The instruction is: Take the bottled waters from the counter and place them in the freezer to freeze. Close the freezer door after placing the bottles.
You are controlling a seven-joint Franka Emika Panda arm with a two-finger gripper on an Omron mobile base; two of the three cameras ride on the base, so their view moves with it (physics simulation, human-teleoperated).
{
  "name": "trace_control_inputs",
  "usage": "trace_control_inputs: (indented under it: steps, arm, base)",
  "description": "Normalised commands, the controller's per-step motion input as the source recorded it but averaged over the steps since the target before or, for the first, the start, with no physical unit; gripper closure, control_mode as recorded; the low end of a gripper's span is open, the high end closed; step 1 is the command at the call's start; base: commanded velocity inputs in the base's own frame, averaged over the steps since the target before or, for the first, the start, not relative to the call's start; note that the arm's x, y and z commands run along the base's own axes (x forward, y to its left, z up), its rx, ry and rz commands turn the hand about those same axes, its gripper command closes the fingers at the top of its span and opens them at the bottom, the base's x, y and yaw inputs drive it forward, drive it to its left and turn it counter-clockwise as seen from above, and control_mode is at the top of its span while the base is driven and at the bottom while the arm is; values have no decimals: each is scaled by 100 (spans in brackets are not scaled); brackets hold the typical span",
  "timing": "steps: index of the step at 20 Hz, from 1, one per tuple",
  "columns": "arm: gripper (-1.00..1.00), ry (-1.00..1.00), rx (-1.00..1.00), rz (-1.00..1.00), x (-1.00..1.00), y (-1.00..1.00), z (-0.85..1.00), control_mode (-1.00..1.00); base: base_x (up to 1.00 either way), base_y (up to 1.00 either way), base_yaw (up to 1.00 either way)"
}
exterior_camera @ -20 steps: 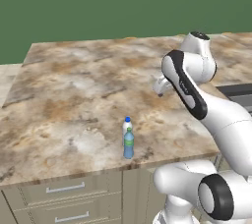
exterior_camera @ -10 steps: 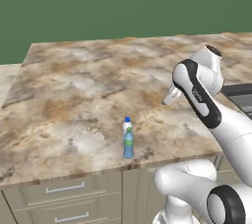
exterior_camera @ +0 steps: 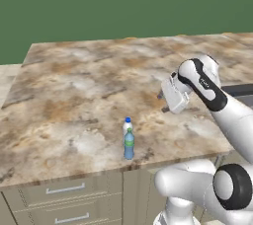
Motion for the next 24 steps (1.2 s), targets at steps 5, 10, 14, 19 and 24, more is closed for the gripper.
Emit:
trace_control_inputs:
  steps: [5,10,14,19,24]
  arm:
    - [-100,-1,1,30,0,23,-16,-100]
    - [-100,-2,0,27,11,56,-29,-100]
    - [-100,0,0,27,27,40,-38,-100]
    - [-100,0,0,23,20,13,-50,-100]
    - [-100,0,0,16,10,0,-35,-100]
  base:
    - [0,0,0]
    - [0,0,0]
    - [0,0,0]
    - [0,0,0]
    - [0,0,0]
